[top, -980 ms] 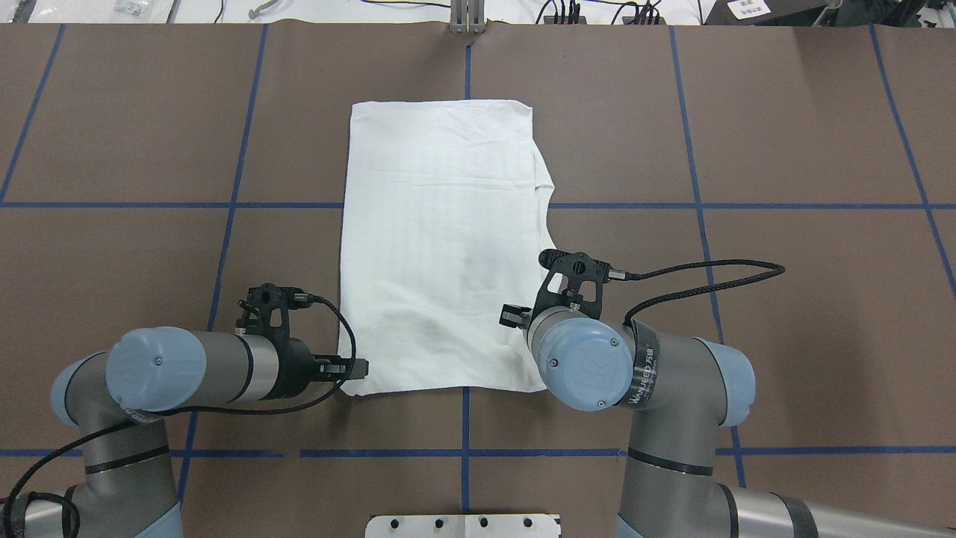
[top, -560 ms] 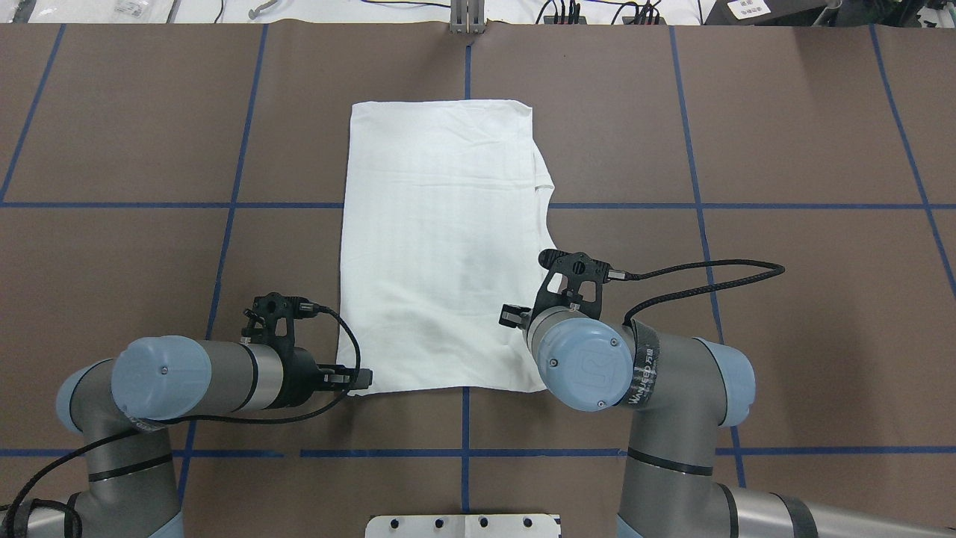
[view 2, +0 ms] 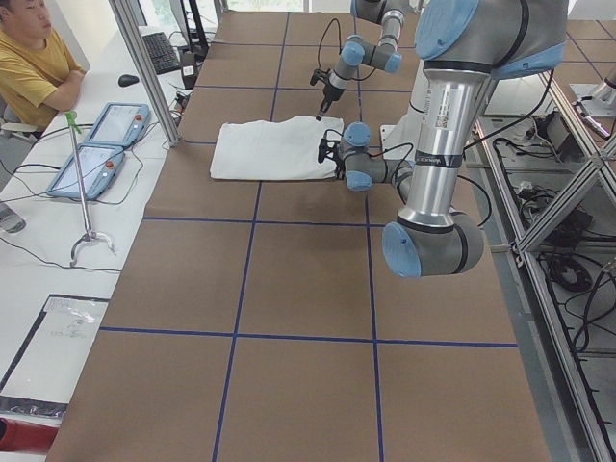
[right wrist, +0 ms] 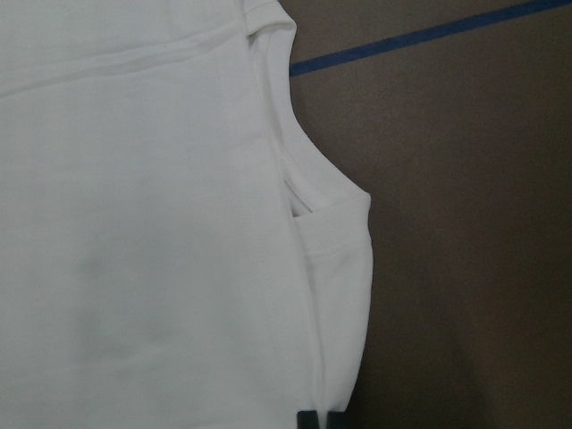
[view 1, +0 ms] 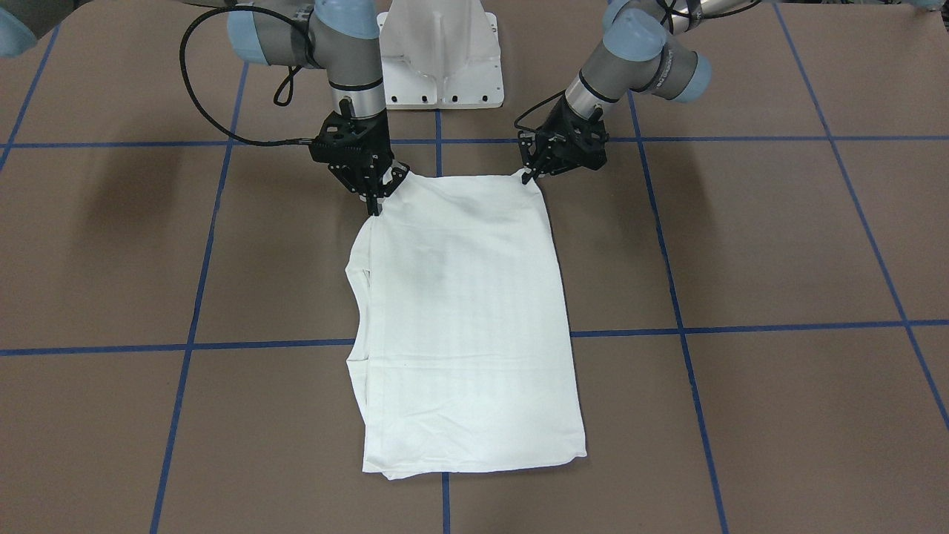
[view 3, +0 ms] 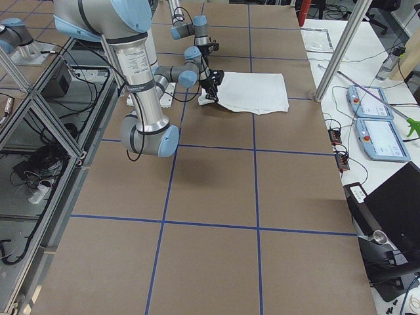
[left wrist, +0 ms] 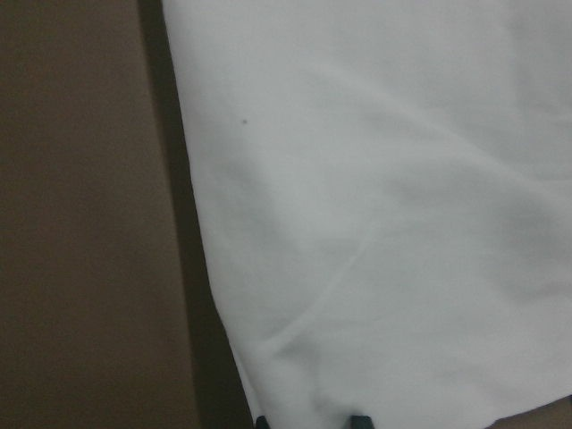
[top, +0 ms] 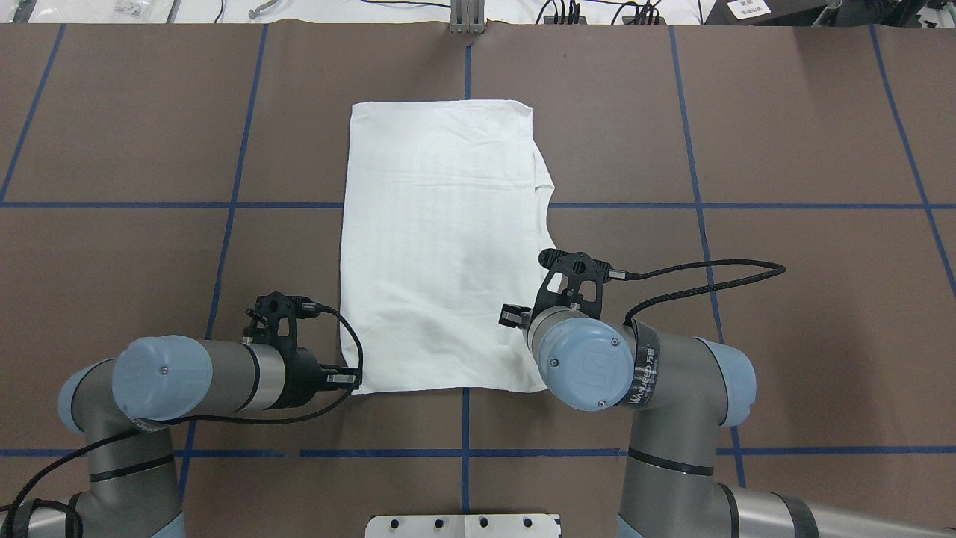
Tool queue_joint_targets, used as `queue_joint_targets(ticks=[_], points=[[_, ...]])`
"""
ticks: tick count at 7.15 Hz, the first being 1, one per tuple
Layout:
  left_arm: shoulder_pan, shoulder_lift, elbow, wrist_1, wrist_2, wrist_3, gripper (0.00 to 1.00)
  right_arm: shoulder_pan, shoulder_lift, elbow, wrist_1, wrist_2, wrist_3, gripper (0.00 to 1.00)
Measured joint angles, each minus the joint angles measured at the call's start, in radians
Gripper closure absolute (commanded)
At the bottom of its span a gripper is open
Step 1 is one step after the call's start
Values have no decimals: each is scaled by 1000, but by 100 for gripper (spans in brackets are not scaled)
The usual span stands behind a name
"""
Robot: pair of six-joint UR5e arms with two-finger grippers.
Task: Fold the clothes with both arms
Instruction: 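Lift the near edge with both grippers and fold it toward the far edge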
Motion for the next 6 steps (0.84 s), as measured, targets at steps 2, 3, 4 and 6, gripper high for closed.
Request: queue_joint_targets(ticks=[2, 3, 4, 6], points=[[-3, 7, -33, 1, -4, 3, 100, -2, -50, 65, -1, 0, 0, 100], [-5, 13, -65, 2, -6, 4, 100, -13, -94, 126, -8, -3, 0, 100], [-4, 19, -112, 20, -7, 3, 100, -33, -123, 190, -36, -8, 4, 100], [2, 27, -262, 149, -10, -2, 100, -85, -140, 332, -150, -13, 25, 100]])
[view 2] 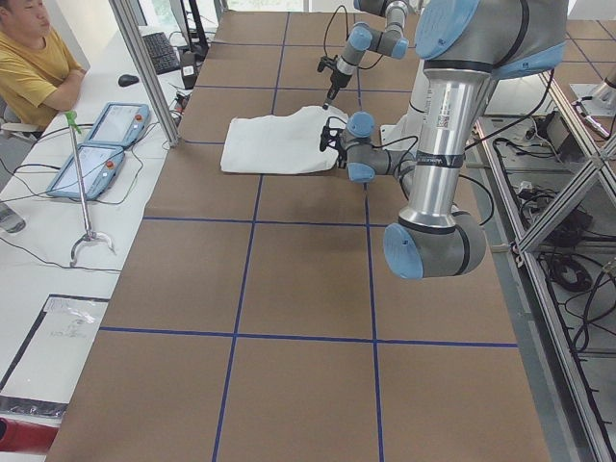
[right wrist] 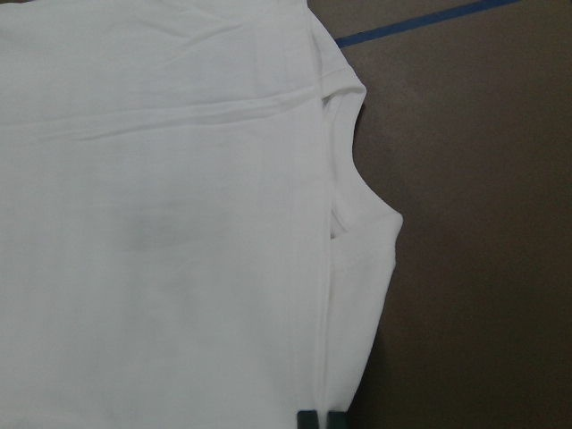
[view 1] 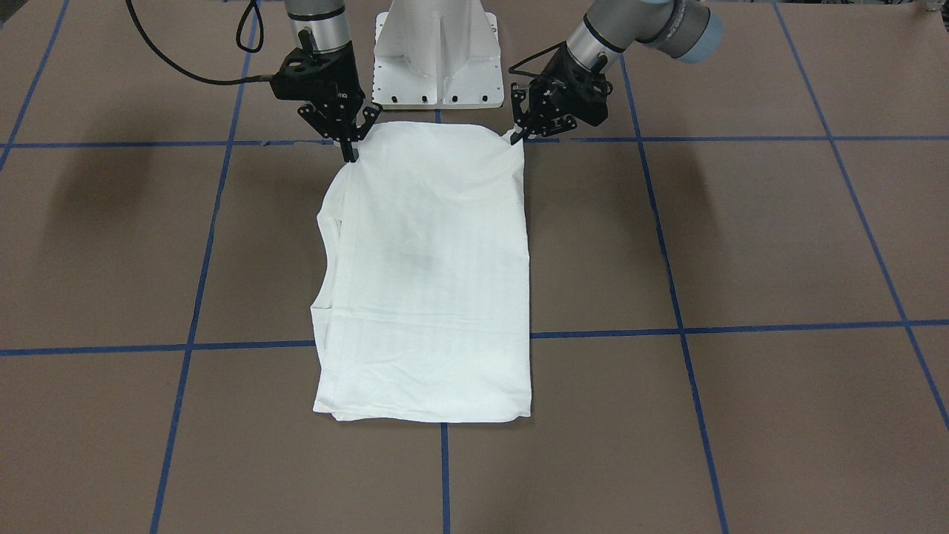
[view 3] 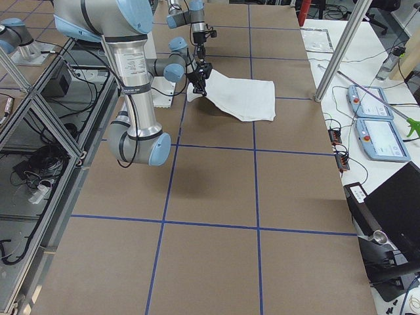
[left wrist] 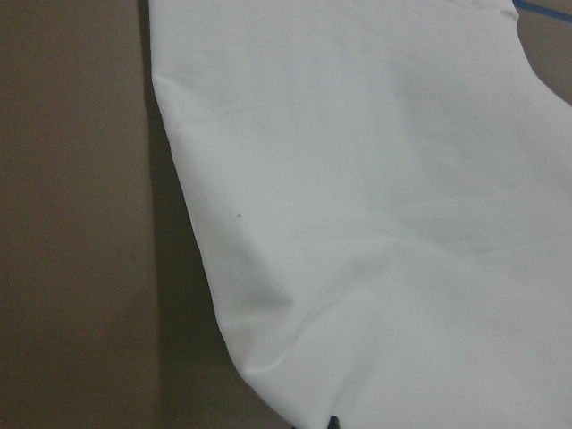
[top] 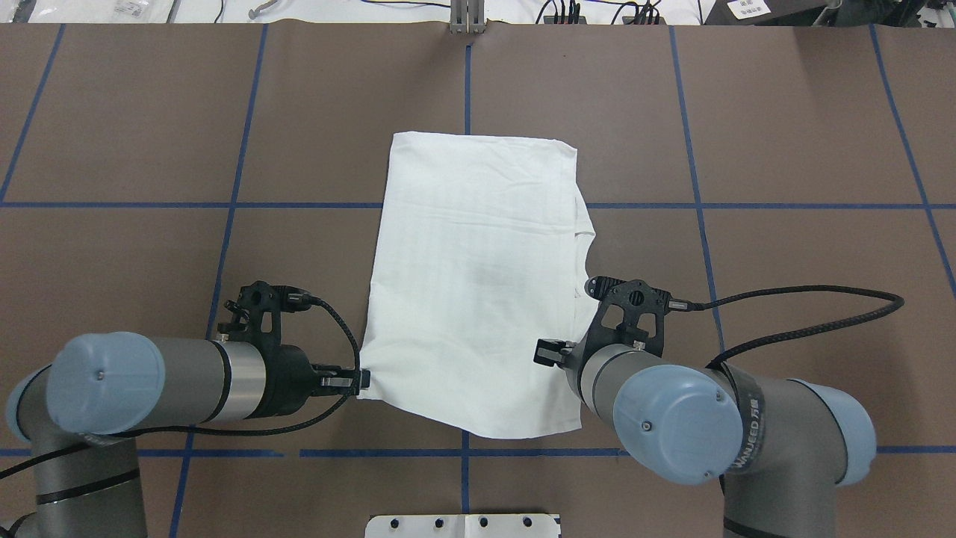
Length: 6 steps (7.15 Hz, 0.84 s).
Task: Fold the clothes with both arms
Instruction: 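Lift the near edge with both grippers and fold it toward the far edge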
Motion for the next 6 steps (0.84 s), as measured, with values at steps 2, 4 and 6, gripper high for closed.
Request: queue_joint_targets(ticks=[2, 4, 6], points=[[2, -15, -167, 188, -45, -1, 100, -28, 3, 106, -99, 0, 12, 100], [-19, -105, -225, 369, -91, 8, 100, -16, 10, 118, -123, 3, 9, 100], [-96, -219, -143, 453, -98, 50, 100, 42, 25, 90, -126, 10, -6, 100]])
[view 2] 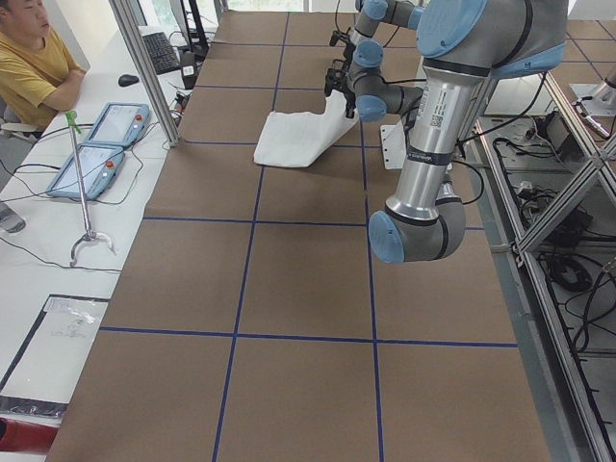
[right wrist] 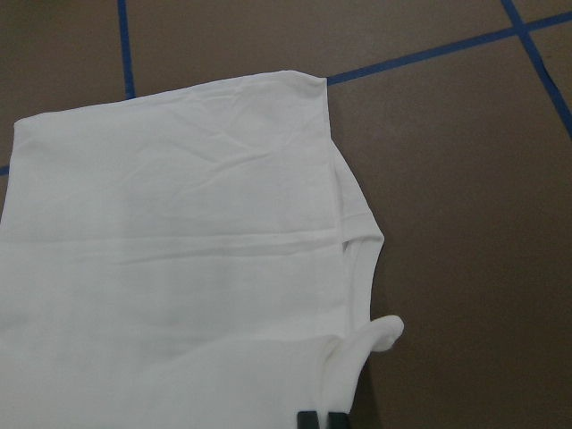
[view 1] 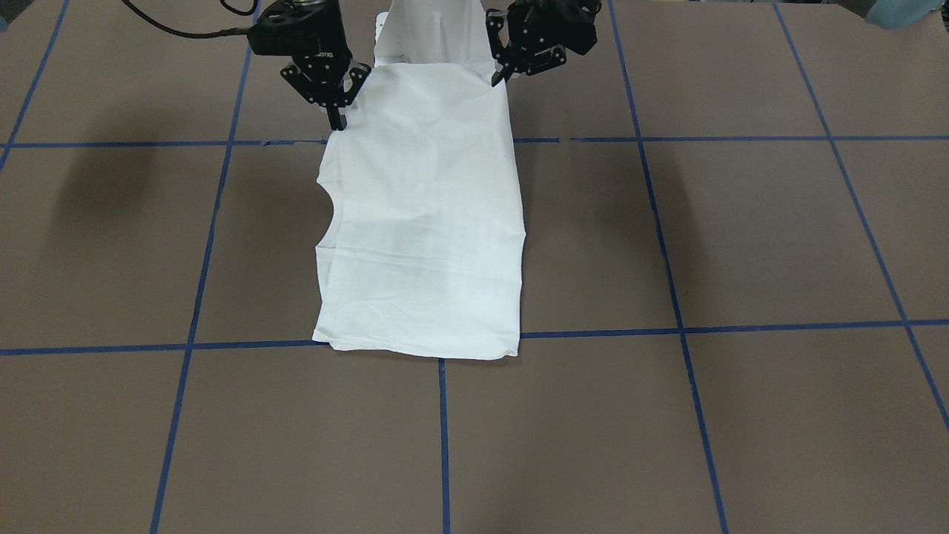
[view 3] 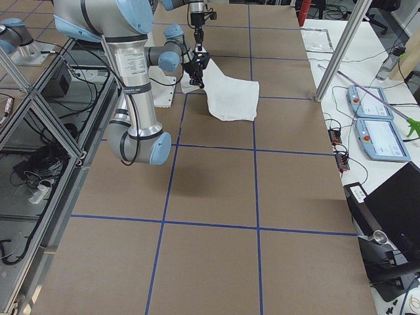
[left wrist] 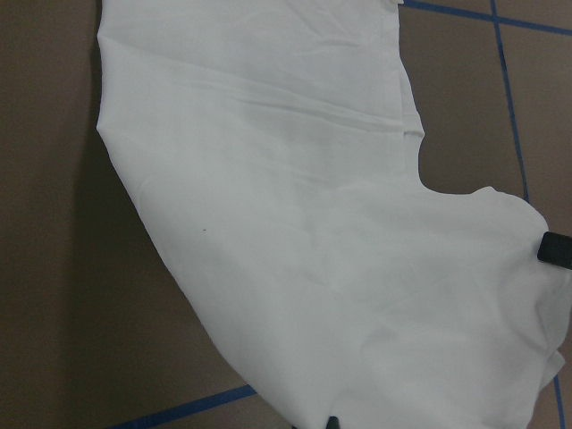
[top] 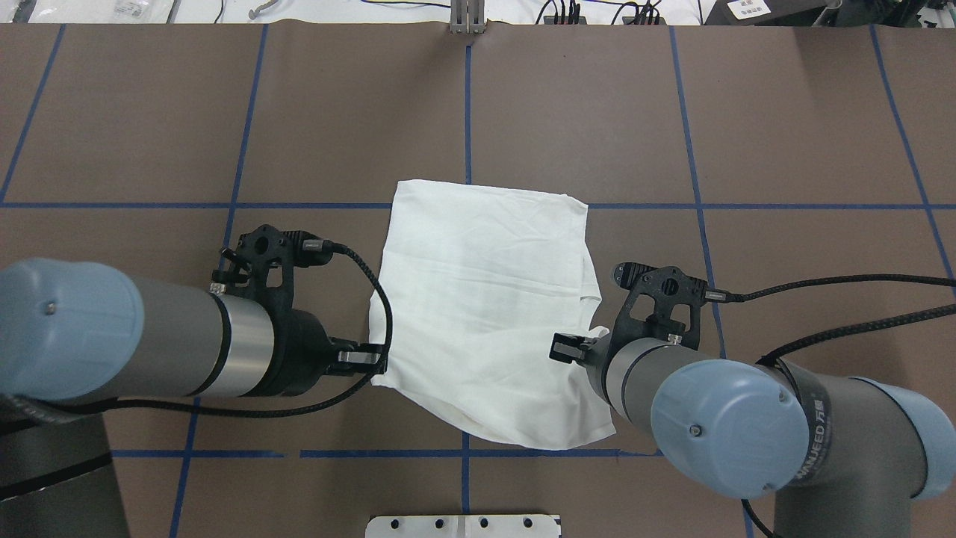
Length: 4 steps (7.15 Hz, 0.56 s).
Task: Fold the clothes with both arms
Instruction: 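Lift the near edge with both grippers and fold it toward the far edge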
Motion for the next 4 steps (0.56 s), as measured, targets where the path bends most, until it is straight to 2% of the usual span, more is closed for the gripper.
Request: queue_joint_targets(ticks=[4], points=[[-150, -160, 264, 7, -4, 122, 100, 107, 95, -154, 7, 25, -41, 100]])
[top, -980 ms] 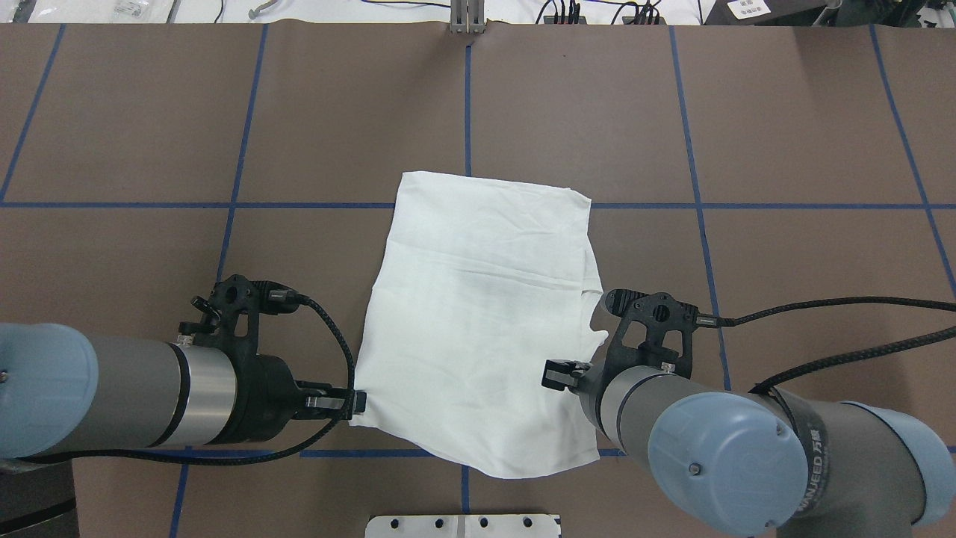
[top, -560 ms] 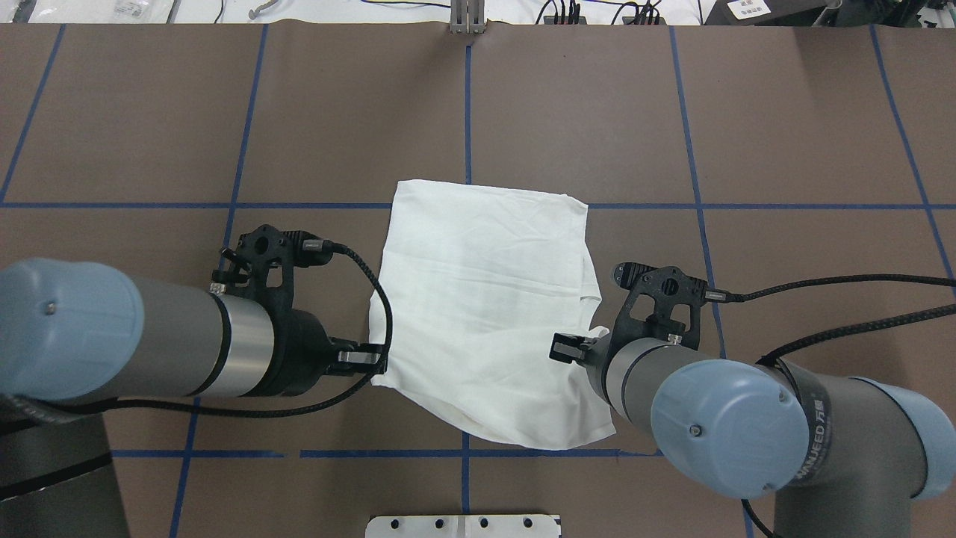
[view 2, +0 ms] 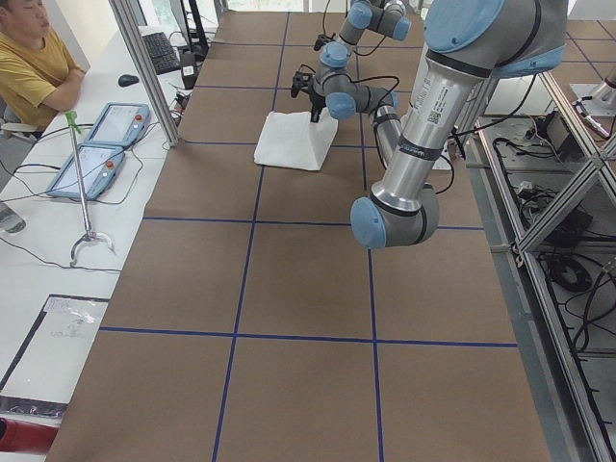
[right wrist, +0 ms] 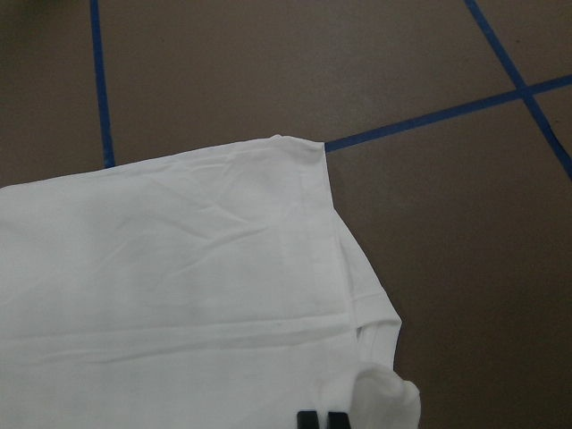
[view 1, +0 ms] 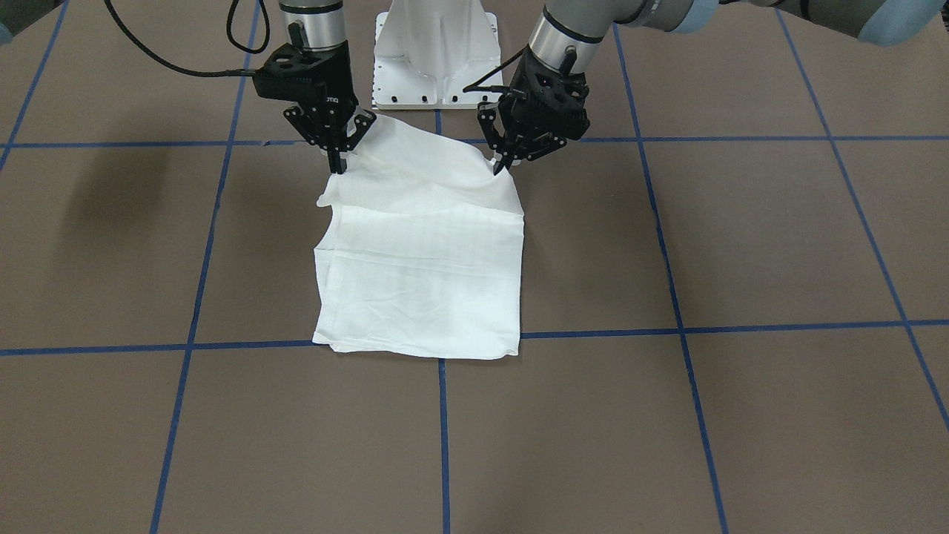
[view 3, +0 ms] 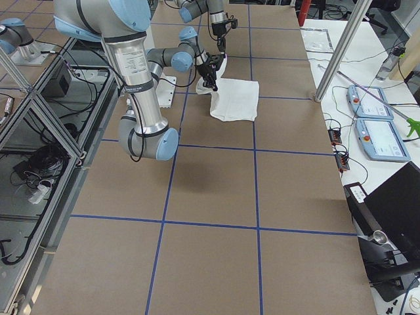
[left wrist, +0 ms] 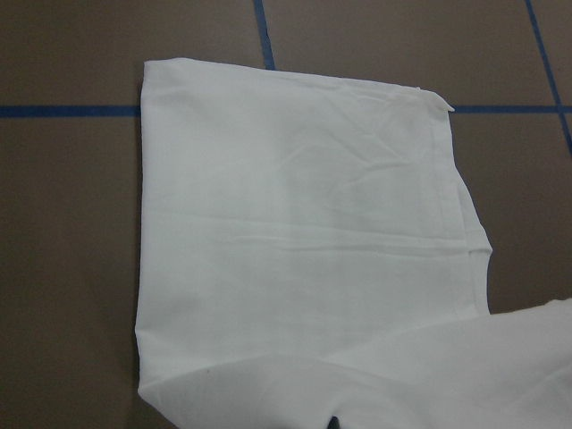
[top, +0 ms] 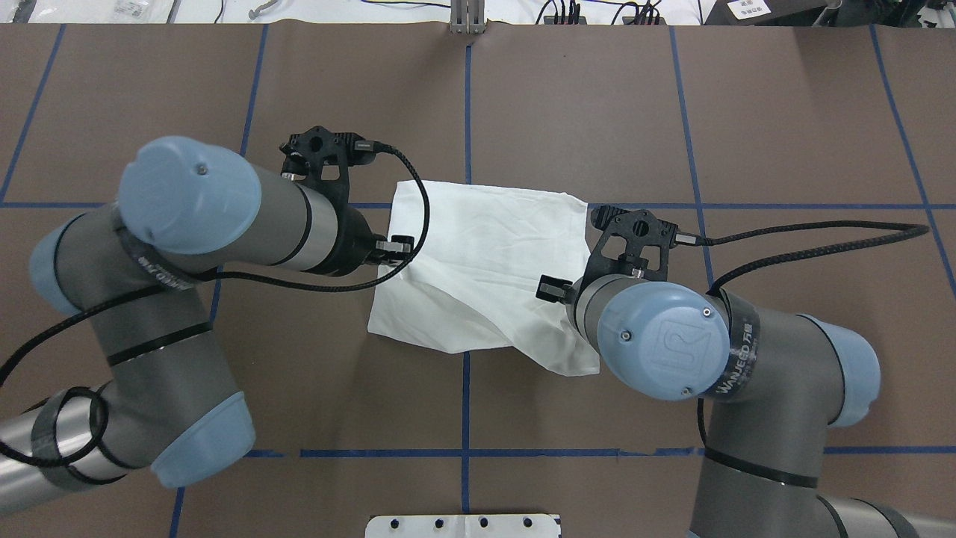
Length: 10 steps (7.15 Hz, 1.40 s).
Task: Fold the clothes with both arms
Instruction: 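Lift the near edge with both grippers and fold it toward the far edge, then release the fold and raise both grippers off the shirt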
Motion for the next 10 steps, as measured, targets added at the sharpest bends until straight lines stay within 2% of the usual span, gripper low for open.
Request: queue_joint_targets(ticks=[3, 5, 6, 7, 8, 10], points=[[-72, -136, 248, -78, 2, 38, 100, 79, 31, -81, 3, 39, -47, 100], [-89, -183, 423, -186, 12, 57, 100, 124, 90, -223, 42, 43, -62, 100], [-90, -201, 488, -218, 24, 59, 100, 144, 108, -313, 112, 43, -65, 100], [-90, -210, 542, -247, 37, 60, 85, 158, 121, -405, 193, 43, -69, 24], [-90, -214, 584, -275, 44, 61, 1, 168, 134, -483, 266, 42, -75, 0], [-97, -211, 623, -311, 46, 121, 0, 187, 151, -551, 333, 57, -85, 0]])
